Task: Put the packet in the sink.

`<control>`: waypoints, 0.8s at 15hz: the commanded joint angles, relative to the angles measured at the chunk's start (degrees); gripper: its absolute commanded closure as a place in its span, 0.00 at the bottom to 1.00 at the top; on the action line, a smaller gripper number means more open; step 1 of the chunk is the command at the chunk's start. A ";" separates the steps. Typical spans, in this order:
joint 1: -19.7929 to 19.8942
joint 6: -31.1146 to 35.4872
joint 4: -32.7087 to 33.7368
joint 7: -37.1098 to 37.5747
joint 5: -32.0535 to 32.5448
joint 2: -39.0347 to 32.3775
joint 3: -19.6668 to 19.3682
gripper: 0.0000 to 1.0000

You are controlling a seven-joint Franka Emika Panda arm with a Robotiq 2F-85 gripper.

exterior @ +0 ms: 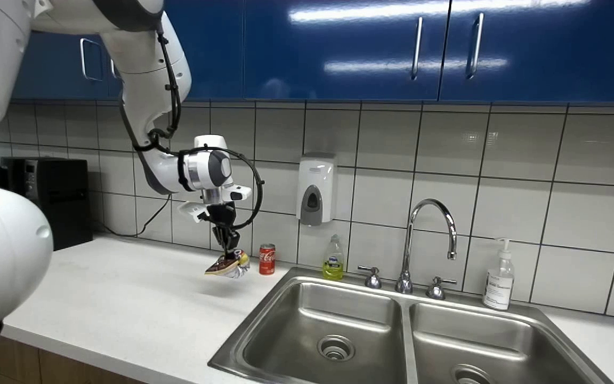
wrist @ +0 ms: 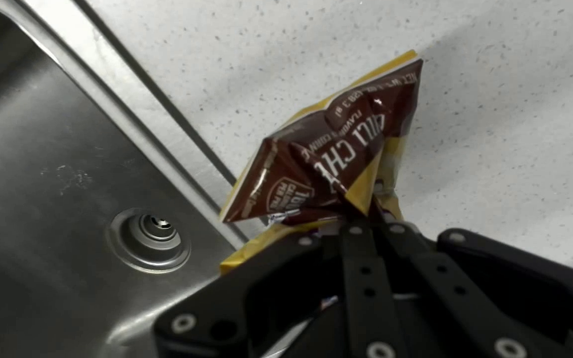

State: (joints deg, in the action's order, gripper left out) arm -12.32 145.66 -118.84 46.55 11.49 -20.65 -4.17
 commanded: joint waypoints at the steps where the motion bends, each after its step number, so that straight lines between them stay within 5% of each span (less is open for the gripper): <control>1: 2.84 2.36 -4.72 -2.79 -1.34 3.75 -0.60 1.00; 12: 10.54 9.65 -10.07 -7.57 -4.62 4.53 -5.50 1.00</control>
State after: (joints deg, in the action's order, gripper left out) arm -3.76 153.33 -126.64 42.27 8.71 -18.03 -8.92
